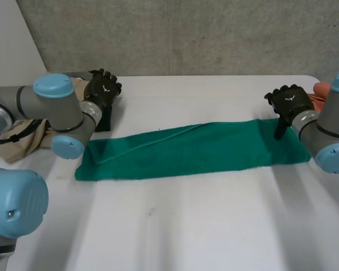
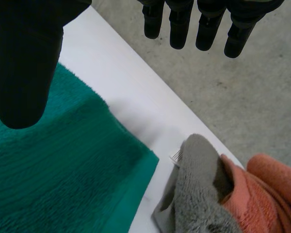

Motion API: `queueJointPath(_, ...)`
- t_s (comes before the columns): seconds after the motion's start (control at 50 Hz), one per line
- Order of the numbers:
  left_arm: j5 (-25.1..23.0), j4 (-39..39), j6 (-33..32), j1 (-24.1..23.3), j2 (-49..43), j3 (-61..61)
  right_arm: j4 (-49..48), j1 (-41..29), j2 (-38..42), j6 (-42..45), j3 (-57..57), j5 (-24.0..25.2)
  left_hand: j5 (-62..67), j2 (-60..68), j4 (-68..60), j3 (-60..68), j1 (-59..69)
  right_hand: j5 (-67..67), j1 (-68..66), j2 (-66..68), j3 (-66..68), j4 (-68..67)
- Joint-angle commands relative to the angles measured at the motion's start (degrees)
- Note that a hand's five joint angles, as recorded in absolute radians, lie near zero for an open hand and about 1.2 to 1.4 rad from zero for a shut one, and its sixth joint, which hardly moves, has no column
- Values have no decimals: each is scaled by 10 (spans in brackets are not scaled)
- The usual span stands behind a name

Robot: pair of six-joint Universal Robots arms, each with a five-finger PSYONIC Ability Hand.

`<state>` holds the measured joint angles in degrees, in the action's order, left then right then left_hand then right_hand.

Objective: Fold the laundry.

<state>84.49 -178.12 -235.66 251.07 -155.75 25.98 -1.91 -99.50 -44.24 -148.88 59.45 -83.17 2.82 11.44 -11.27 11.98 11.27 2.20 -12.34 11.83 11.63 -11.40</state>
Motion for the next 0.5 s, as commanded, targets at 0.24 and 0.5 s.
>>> queueJointPath(0.24, -13, 83, 241, 4, 135, 121, -10, 5, 18, 3, 23, 11, -28, -14, 13, -20, -13, -22, 23, -18, -16, 14)
queueJointPath(0.5, -35, 124, 255, 8, 126, 199, -20, -5, 18, 10, 35, 14, -28, -14, 13, -20, -13, -22, 23, -18, -16, 14)
